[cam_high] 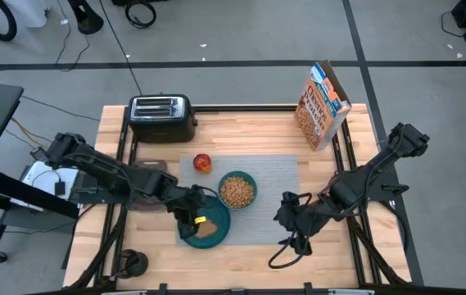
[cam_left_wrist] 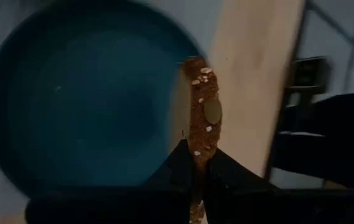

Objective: Arrange a breakfast setting
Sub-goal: Put the toasted bread on top of the blue plate

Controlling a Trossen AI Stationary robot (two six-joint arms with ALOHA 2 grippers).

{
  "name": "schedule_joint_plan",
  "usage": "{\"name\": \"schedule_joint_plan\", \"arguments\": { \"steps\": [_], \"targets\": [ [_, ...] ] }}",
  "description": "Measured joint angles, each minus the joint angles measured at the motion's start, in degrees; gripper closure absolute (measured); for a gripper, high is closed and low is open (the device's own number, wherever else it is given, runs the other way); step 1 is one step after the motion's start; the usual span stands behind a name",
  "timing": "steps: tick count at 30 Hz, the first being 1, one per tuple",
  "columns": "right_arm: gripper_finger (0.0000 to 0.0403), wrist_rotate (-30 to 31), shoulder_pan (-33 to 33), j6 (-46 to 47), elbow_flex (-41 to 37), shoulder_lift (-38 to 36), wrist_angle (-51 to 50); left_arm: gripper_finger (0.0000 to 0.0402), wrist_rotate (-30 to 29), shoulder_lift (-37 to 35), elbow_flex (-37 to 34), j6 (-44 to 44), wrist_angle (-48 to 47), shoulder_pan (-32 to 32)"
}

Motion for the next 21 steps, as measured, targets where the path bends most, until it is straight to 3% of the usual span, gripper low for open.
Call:
{"name": "schedule_joint_plan", "arguments": {
  "steps": [12, 17, 21],
  "targets": [
    [0.0037, 1.2, -3.5, -3.3, 0.0, 1.4, -0.5, 0.0345, 0.5, 5.5, -3.0, 1.9, 2.7, 3.5],
    [0.0021, 0.1, -5.1, -3.3, 0.0, 1.2, -2.2, 0.0296, 0.6, 4.7, -2.9, 4.6, 2.5, 4.8],
    [0.002, 1.6, -7.0, -1.7, 6.8, 0.3, -14.9, 0.0244, 2.7, 4.1, -3.0, 5.8, 1.6, 5.6]
  ]
}}
